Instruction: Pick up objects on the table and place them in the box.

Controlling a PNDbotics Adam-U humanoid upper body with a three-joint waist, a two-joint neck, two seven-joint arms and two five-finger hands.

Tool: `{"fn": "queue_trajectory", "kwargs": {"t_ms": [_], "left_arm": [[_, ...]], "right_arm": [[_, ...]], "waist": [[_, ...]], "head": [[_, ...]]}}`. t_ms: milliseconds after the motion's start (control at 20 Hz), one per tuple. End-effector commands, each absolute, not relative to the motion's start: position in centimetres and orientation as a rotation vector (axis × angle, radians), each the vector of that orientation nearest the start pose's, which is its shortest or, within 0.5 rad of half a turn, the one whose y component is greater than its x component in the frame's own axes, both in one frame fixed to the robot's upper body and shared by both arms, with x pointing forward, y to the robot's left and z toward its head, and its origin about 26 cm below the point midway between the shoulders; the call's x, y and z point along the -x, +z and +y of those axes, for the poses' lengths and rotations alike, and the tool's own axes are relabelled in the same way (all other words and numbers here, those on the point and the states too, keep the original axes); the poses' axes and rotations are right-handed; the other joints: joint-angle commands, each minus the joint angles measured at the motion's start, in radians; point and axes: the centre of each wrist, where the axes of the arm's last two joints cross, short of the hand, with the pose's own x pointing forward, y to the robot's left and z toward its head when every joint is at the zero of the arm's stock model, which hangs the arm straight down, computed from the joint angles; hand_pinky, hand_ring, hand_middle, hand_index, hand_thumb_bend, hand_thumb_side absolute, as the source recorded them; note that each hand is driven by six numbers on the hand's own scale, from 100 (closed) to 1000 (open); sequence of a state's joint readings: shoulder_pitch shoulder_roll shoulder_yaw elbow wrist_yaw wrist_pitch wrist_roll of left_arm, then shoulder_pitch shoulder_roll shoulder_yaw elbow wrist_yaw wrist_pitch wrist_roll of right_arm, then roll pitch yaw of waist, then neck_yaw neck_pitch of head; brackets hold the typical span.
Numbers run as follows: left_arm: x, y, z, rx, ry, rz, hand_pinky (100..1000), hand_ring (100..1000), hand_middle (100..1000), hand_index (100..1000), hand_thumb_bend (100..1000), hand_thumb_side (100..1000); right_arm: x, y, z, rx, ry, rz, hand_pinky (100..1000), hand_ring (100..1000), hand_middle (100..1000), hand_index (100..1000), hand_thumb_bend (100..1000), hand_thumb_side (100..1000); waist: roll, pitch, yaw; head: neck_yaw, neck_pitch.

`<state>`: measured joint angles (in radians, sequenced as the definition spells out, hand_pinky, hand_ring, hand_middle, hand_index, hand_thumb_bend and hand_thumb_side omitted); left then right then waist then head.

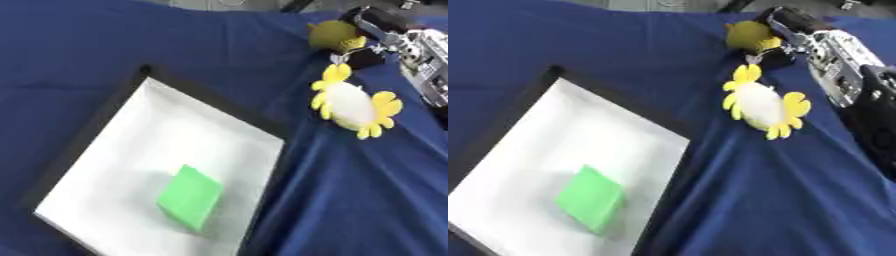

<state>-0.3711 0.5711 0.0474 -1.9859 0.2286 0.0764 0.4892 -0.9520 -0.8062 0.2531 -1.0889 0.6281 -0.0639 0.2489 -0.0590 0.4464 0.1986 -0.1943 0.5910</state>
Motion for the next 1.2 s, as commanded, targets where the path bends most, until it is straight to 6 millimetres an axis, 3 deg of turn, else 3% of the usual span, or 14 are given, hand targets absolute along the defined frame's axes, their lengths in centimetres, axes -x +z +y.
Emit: {"fn": "queue_trajectory", "kwargs": {"t_ms": [50, 100, 350, 600, 1200], "left_arm": [[-29.8, 25.7, 30.3, -0.437, 0.094, -2.327, 889, 808, 749, 867, 252, 778], [-29.7, 25.6, 30.4, -0.44, 0.093, -2.324, 889, 808, 749, 867, 240, 773], [-29.7, 25.5, 30.4, -0.45, 0.088, -2.317, 890, 809, 746, 868, 242, 767], [-29.7, 25.3, 30.4, -0.461, 0.086, -2.308, 890, 809, 746, 868, 244, 765], [-29.7, 25.1, 30.4, -0.474, 0.076, -2.297, 890, 810, 745, 869, 244, 764]], "right_arm": [[-43.1, 32.0, -36.9, 1.195, 1.288, -1.51, 817, 805, 737, 752, 100, 372], [-43.1, 32.2, -36.8, 1.184, 1.295, -1.506, 817, 805, 737, 752, 100, 338], [-42.6, 33.1, -37.0, 1.115, 1.331, -1.465, 846, 869, 841, 847, 100, 330], [-42.5, 33.8, -37.1, 1.031, 1.364, -1.417, 855, 898, 891, 860, 100, 318], [-42.7, 34.0, -37.1, 0.917, 1.449, -1.327, 885, 977, 1000, 935, 100, 399]], "waist": [[-0.001, -0.033, -0.005], [0.0, -0.036, -0.008], [0.003, -0.057, -0.017], [0.005, -0.073, -0.025], [0.012, -0.088, -0.037]], "head": [[0.006, 0.009], [0.007, 0.012], [0.011, 0.021], [0.015, 0.029], [0.022, 0.04]]}}
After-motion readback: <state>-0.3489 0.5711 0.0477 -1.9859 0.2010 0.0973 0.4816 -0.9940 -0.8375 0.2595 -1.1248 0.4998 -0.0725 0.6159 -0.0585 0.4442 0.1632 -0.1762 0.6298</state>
